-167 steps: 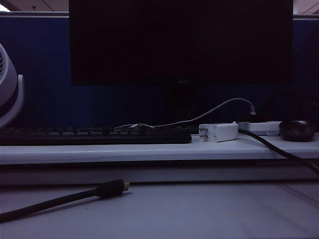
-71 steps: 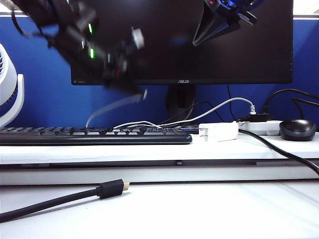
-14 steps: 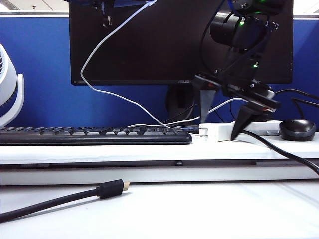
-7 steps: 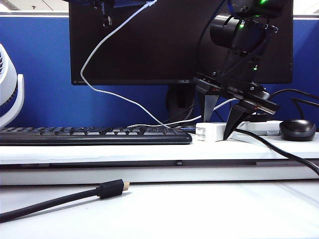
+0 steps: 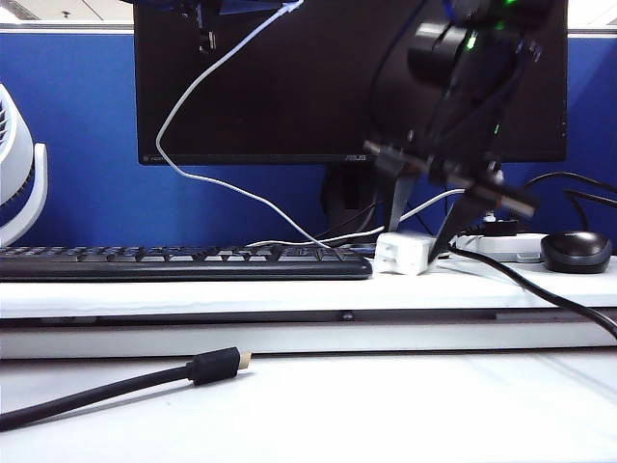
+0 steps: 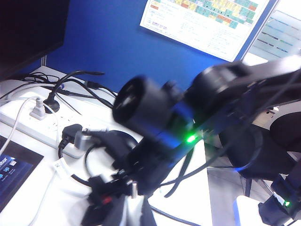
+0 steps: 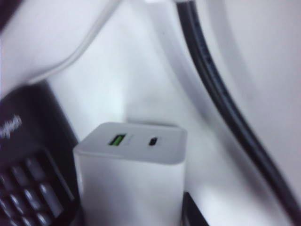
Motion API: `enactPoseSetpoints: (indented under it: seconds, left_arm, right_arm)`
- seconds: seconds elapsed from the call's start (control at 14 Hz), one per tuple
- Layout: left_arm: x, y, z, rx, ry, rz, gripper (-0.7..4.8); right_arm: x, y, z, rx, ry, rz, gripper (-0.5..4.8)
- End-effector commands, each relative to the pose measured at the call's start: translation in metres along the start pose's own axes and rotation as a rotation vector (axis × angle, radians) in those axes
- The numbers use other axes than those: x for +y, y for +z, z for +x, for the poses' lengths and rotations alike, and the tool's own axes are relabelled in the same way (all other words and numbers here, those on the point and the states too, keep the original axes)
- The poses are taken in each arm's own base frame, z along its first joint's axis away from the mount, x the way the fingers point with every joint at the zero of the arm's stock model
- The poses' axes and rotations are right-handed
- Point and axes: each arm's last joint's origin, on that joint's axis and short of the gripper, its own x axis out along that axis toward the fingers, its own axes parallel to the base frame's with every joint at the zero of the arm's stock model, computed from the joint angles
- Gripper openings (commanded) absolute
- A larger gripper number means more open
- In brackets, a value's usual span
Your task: Pick up the Type-C charging cable and the charging base, insert one end of the Type-C charger into the corresponding slot on the base, and finally place the plugged-in charger back on the table.
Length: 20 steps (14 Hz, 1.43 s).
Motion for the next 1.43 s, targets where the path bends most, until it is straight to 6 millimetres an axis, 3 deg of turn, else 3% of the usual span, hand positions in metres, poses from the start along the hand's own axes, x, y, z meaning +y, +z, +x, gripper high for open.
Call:
enactPoseSetpoints:
  seconds: [0.07,0.21,0.5,0.71,0.86,1.07,1.43]
  left_arm:
    - [-0.003,0.003,-0.001,-0.008,-0.009,0.01,-0.07]
    - [-0.003,0.003,-0.001,-0.008,-0.008,0.007,-0.07]
    - [-0.003,0.003,-0.001,-0.008,-0.008,-0.009,-0.07]
    - [-0.003,0.003,-0.001,-0.008,-0.008,-0.031,-0.06]
    - [-0.003,0.003,-0.001,-0.008,-0.009,-0.036,-0.07]
    - [-0.003,0.003,-0.001,-0.008,-0.009,-0.051,-0.07]
    - [-0.005,0.004,-0.001,-0.01,-0.085,-0.077,-0.07]
  right_arm:
    - [0.001,-0.003,-0.02,-0.042,0.006,-0.193,-0.01]
    - [0.004,-0.004,-0.039,-0.086,0.034,-0.326,-0.01]
    - [0.004,-0.012,-0.097,-0.28,0.033,-0.638,-0.01]
    - [0.001,-0.019,-0.145,-0.481,-0.031,-0.933,-0.01]
    - [-0.001,-0.023,-0.165,-0.573,-0.068,-1.069,-0.01]
    - [-0.002,-0.028,-0.186,-0.67,-0.095,-1.232,-0.01]
    - [0.003,-0.031,-0.194,-0.744,-0.182,-1.545,-0.01]
